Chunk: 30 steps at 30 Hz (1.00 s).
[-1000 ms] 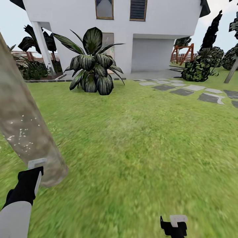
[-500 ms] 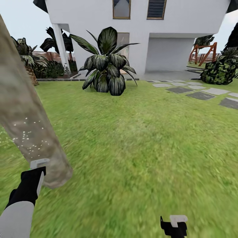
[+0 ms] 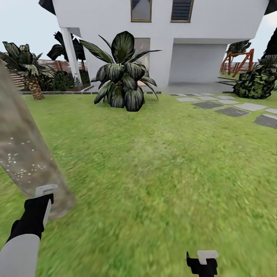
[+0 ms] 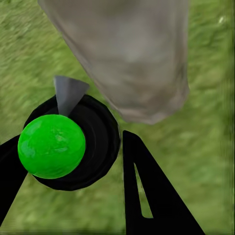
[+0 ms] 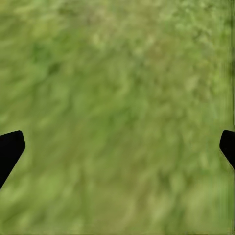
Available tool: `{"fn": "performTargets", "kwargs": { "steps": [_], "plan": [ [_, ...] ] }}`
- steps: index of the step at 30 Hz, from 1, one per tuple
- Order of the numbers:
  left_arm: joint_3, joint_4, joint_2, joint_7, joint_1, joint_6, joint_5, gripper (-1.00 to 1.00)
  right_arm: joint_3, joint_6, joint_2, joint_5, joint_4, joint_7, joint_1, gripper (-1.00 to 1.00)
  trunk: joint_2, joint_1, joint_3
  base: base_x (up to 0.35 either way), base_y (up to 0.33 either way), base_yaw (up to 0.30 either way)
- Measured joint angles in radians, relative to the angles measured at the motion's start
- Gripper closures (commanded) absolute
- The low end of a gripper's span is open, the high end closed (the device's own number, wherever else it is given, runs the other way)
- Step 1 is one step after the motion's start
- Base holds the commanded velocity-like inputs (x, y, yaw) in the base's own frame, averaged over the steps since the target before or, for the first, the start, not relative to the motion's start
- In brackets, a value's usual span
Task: In the garden, pick up the pesticide atomizer on the floor and spray pesticide onto both trees until each tree trunk is fully covered.
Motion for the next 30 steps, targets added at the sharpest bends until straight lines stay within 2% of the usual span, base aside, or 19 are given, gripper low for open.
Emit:
{"fn": "performTargets", "kwargs": {
  "steps": [8,21,25,27,30],
  "plan": [
    [-0.001,0.001,-0.001,0.0,0.001,0.0,0.0,1.0,0.0,0.0,0.0,0.0,0.0,0.0,0.0,-1.0,0.0,0.0,0.0,0.126,-0.274,0.186],
    [0.001,0.0,0.003,0.0,0.001,-0.001,-0.003,1.0,0.0,0.0,0.0,0.0,0.0,0.0,0.0,-1.0,0.0,0.0,0.0,0.033,-0.274,0.032],
    [0.014,0.002,0.017,0.001,0.002,0.0,-0.008,1.0,0.0,0.0,0.0,0.0,0.0,0.0,0.0,-1.0,0.0,0.0,0.0,0.06,-0.273,0.237],
    [0.045,0.002,0.027,0.001,0.004,0.0,-0.012,1.0,0.0,0.0,-0.001,0.0,0.0,0.0,0.0,-1.0,0.0,0.0,0.0,0.177,-0.223,0.255],
    [0.054,0.003,0.025,0.0,0.004,-0.001,-0.008,1.0,0.001,0.0,0.0,0.0,0.0,0.0,0.0,-1.0,0.0,0.0,0.0,0.222,-0.167,0.261]
  ]
}}
